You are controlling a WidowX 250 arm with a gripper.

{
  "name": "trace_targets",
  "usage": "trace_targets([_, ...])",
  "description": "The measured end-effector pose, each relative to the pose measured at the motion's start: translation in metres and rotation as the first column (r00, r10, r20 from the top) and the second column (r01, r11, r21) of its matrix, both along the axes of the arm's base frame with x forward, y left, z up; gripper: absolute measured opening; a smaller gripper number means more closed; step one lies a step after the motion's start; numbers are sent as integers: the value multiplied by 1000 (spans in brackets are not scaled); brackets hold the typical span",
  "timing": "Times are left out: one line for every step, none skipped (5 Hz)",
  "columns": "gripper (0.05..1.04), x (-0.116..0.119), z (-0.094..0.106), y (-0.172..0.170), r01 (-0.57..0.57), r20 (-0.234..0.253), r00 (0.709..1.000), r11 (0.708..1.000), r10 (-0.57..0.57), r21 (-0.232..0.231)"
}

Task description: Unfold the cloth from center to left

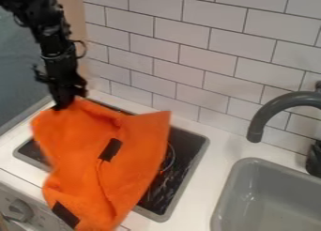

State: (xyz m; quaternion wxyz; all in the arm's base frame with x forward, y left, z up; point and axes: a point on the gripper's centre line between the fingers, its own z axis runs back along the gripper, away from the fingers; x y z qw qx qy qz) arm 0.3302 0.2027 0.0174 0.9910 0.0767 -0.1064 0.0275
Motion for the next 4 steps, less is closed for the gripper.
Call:
trace_targets([50, -1, -9, 18, 6, -15, 1000, 998, -5, 56])
trace_targets([50, 5, -20, 32, -13, -39, 999, 997, 16, 80])
trace_targets([73, 0, -27, 43, -42, -64, 997, 996, 47, 80])
trace_targets([225, -2, -30, 43, -54, -79, 995, 996, 60, 69])
